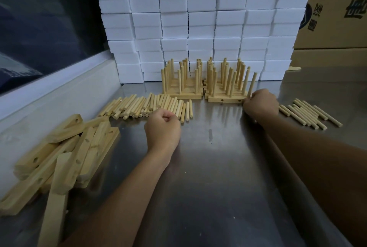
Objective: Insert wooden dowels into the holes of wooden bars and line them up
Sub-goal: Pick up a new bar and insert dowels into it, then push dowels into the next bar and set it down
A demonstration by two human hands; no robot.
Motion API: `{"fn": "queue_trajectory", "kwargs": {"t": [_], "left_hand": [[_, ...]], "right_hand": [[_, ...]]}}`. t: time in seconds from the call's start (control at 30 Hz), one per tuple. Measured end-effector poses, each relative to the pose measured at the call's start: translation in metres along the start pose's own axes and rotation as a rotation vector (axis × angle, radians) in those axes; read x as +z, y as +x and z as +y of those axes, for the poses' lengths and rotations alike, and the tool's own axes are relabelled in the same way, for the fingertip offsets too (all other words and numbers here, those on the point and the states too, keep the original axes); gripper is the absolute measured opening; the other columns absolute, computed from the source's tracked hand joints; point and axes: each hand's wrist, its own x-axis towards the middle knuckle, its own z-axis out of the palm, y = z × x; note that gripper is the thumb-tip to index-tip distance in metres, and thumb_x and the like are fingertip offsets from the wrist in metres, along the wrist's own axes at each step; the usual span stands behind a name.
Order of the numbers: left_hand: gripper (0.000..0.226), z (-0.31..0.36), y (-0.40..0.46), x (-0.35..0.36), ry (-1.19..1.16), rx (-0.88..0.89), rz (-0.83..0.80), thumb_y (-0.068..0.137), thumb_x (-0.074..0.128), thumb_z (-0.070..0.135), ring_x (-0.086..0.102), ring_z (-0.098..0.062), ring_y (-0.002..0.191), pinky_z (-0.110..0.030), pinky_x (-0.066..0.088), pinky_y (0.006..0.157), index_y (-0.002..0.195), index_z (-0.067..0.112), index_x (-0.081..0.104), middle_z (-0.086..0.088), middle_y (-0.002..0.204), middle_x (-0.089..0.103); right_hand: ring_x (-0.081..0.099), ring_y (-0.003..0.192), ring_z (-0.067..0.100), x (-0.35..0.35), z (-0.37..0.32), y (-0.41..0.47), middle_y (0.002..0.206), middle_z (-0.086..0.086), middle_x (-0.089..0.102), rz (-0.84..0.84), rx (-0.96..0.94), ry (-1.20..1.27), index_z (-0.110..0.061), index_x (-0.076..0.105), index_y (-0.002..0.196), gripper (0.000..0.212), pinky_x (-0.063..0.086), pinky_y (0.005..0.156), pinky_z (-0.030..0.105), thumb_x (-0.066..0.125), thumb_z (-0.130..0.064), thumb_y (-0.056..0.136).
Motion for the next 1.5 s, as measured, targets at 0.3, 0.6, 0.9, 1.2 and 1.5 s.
{"fn": "queue_trajectory", "kwargs": {"t": [0.3,0.6,0.9,1.2,1.5], "left_hand": [[0.022,0.001,-0.001,0.000,0.035,-0.001,-0.004,0.087,0.050,0.005,0.067,-0.025,0.070,-0.033,0.055,0.059,0.078,0.019,0.063,-0.007,0.074,0.067],[0.023,0.003,-0.007,-0.003,0.094,0.023,-0.043,0.089,0.050,0.007,0.067,-0.024,0.072,-0.029,0.052,0.057,0.076,0.021,0.063,-0.006,0.073,0.066],[0.013,0.016,0.000,-0.028,0.682,0.310,0.096,0.089,0.057,0.021,0.055,-0.012,0.070,-0.037,0.039,0.082,0.076,0.024,0.058,0.008,0.071,0.059],[0.029,0.012,0.012,-0.057,1.253,0.102,0.070,0.088,0.055,0.037,0.045,-0.032,0.123,-0.054,0.028,0.102,0.110,0.020,0.063,-0.010,0.127,0.056],[0.035,0.011,0.011,-0.059,1.281,0.115,0.119,0.085,0.063,0.023,0.038,-0.032,0.123,-0.051,0.036,0.096,0.120,0.019,0.058,-0.012,0.131,0.044]], "right_hand": [[0.063,0.089,0.033,0.005,0.000,-0.014,0.094,0.017,0.066,-0.015,-0.090,-0.160,-0.002,0.066,0.094,0.030,0.054,0.079,0.038,0.055,-0.031,0.095],[0.057,0.099,0.027,-0.005,0.008,-0.073,0.115,0.010,0.055,-0.073,-0.290,-0.243,-0.008,0.063,0.107,0.028,0.053,0.087,0.044,0.048,-0.030,0.100],[0.055,0.100,0.020,-0.014,0.024,-0.082,0.121,0.003,0.056,-0.134,-0.295,-0.062,-0.018,0.066,0.115,0.028,0.049,0.083,0.036,0.058,-0.035,0.095],[0.058,0.101,0.021,-0.016,0.025,-0.082,0.115,0.004,0.061,-0.144,-0.273,0.014,-0.018,0.070,0.105,0.021,0.053,0.088,0.043,0.060,-0.032,0.093],[0.060,0.099,0.020,-0.018,0.024,-0.083,0.109,0.003,0.065,-0.151,-0.235,0.058,-0.018,0.072,0.104,0.019,0.055,0.087,0.042,0.061,-0.029,0.093]]}}
